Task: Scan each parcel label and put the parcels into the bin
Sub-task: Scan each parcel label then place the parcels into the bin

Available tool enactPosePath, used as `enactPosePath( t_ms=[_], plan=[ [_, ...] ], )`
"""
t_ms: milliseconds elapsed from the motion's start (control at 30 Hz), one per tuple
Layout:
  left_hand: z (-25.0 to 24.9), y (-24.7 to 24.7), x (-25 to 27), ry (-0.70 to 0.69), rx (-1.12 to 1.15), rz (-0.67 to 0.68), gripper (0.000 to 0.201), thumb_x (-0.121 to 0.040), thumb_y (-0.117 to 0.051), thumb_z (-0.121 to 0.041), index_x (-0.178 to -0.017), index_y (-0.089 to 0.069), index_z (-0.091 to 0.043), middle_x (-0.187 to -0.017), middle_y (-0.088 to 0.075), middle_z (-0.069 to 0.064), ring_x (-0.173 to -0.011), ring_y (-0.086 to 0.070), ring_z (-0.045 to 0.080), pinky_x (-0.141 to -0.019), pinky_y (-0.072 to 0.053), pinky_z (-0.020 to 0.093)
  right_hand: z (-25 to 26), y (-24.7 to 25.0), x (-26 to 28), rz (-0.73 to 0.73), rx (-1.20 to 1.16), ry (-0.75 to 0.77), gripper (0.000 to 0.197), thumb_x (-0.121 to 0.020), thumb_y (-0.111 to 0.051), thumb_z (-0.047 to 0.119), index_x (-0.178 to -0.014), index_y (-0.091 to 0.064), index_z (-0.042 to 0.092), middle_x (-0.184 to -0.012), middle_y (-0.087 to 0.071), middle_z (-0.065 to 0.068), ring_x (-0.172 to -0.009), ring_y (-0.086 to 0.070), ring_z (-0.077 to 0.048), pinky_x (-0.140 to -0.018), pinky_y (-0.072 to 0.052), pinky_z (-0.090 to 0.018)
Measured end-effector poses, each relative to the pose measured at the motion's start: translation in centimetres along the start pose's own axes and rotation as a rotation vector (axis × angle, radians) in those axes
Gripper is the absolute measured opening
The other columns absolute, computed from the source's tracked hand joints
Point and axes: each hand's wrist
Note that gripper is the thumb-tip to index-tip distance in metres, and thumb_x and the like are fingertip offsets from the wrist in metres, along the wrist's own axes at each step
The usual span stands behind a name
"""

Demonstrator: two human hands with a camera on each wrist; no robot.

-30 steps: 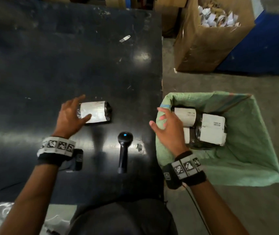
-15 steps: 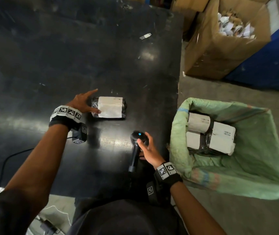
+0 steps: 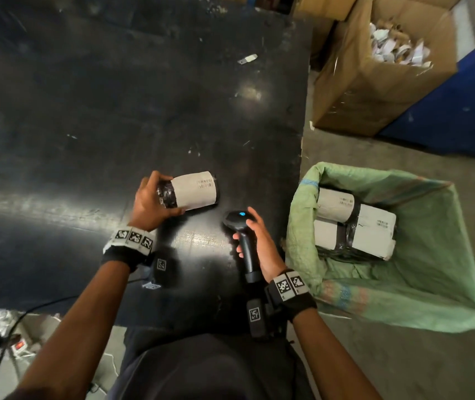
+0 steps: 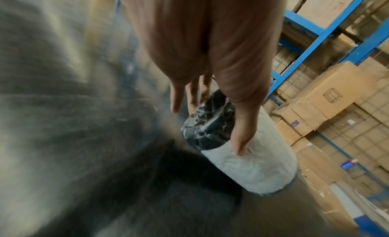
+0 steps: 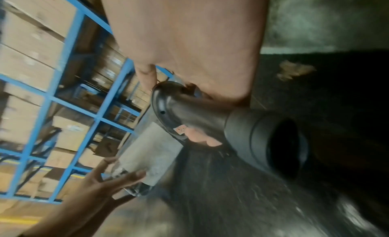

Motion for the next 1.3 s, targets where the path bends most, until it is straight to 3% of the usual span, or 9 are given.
enactPosePath(
  t_ms=[67,233,433,700,833,1000,1133,1267,1300],
  plan=[
    [-0.9,-1.0,1.5,-0.008,-0.014,-0.093,0.078,-0.048,-0.099,-0.015,-0.115,-0.059,-0.014,-0.115,-0.054,0.013,-0.097,-0.054,0.018,-0.092,-0.05,0.033,1.2,0.2,1.1,-0.007,0.053,0.096,0.038,-0.104,-0.038,0.032,-0.142,-0.043,0.03,-0.086,-0.061,-0.015,-0.058,-0.057,-0.012,-0.051,-0.044,-0.027],
    [-3.0,-3.0,3.8,-0.088,-0.011,-0.229,0.076,-0.051,-0.096,-0.007,-0.116,-0.058,-0.006,-0.12,-0.047,0.017,-0.103,-0.048,0.015,-0.092,-0.038,0.01,4.0,0.1,4.2,-0.058,0.133,0.307,0.042,-0.093,-0.036,0.054,-0.127,-0.055,0.036,-0.102,-0.065,-0.019,-0.065,-0.059,-0.012,-0.047,-0.04,-0.029],
    [-5.2,-4.1,4.4,-0.181,0.002,-0.272,0.072,-0.055,-0.093,-0.01,-0.117,-0.057,-0.012,-0.123,-0.044,0.012,-0.11,-0.054,0.026,-0.094,-0.044,0.024,5.5,1.0,6.5,-0.152,0.15,0.461,0.056,-0.09,-0.032,0.063,-0.132,-0.053,0.031,-0.092,-0.066,-0.018,-0.06,-0.058,-0.013,-0.045,-0.041,-0.029],
    [-6.9,-4.6,5.4,-0.224,-0.024,-0.258,0.073,-0.055,-0.093,-0.01,-0.118,-0.057,-0.009,-0.124,-0.045,0.013,-0.11,-0.052,0.02,-0.087,-0.047,0.026,5.7,1.8,7.6,-0.185,0.162,0.506,0.053,-0.094,-0.03,0.059,-0.135,-0.05,0.031,-0.097,-0.065,-0.013,-0.064,-0.059,-0.01,-0.046,-0.043,-0.027],
    [-6.8,-4.7,6.0,-0.204,-0.021,-0.255,0.073,-0.055,-0.094,-0.01,-0.118,-0.057,-0.009,-0.124,-0.045,0.014,-0.111,-0.052,0.023,-0.087,-0.047,0.028,5.2,2.3,7.1,-0.185,0.307,0.404,0.043,-0.102,-0.034,0.048,-0.139,-0.045,0.028,-0.109,-0.065,-0.01,-0.065,-0.06,-0.006,-0.045,-0.044,-0.019],
    [-5.6,-4.1,7.4,-0.154,-0.039,-0.272,0.074,-0.053,-0.094,-0.009,-0.118,-0.058,-0.01,-0.124,-0.045,0.013,-0.11,-0.054,0.027,-0.087,-0.051,0.033,2.2,3.1,4.5,-0.188,0.452,0.086,0.044,-0.096,-0.043,0.056,-0.129,-0.044,0.026,-0.086,-0.067,-0.009,-0.049,-0.058,-0.014,-0.042,-0.047,-0.024],
    [-5.1,-3.2,8.6,-0.142,-0.044,-0.285,0.076,-0.052,-0.094,-0.005,-0.117,-0.058,-0.012,-0.123,-0.045,0.014,-0.108,-0.055,0.028,-0.088,-0.048,0.03,0.1,3.2,1.7,-0.208,0.387,-0.025,0.054,-0.089,-0.055,0.06,-0.13,-0.035,0.032,-0.105,-0.066,-0.015,-0.068,-0.069,-0.027,-0.06,-0.062,-0.042],
    [-5.1,-2.4,9.5,-0.116,-0.031,-0.313,0.077,-0.051,-0.095,-0.004,-0.118,-0.059,-0.011,-0.122,-0.046,0.016,-0.104,-0.053,0.021,-0.089,-0.046,0.027,-3.5,3.5,-3.8,-0.249,0.378,0.008,0.086,-0.05,-0.055,0.095,-0.118,-0.031,0.049,-0.124,-0.061,-0.011,-0.103,-0.068,-0.033,-0.09,-0.056,-0.055],
    [-5.1,-2.3,9.7,-0.106,-0.029,-0.321,0.077,-0.051,-0.095,-0.004,-0.118,-0.059,-0.011,-0.122,-0.046,0.015,-0.103,-0.051,0.017,-0.088,-0.046,0.026,-3.5,3.0,-4.3,-0.245,0.361,0.018,0.079,-0.056,-0.056,0.092,-0.119,-0.03,0.05,-0.127,-0.06,-0.011,-0.107,-0.066,-0.034,-0.094,-0.054,-0.055]
  ],
)
Point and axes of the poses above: each hand's wrist, its own x-axis away from the middle knuckle, its own y-axis out of the back of the hand, z = x × y
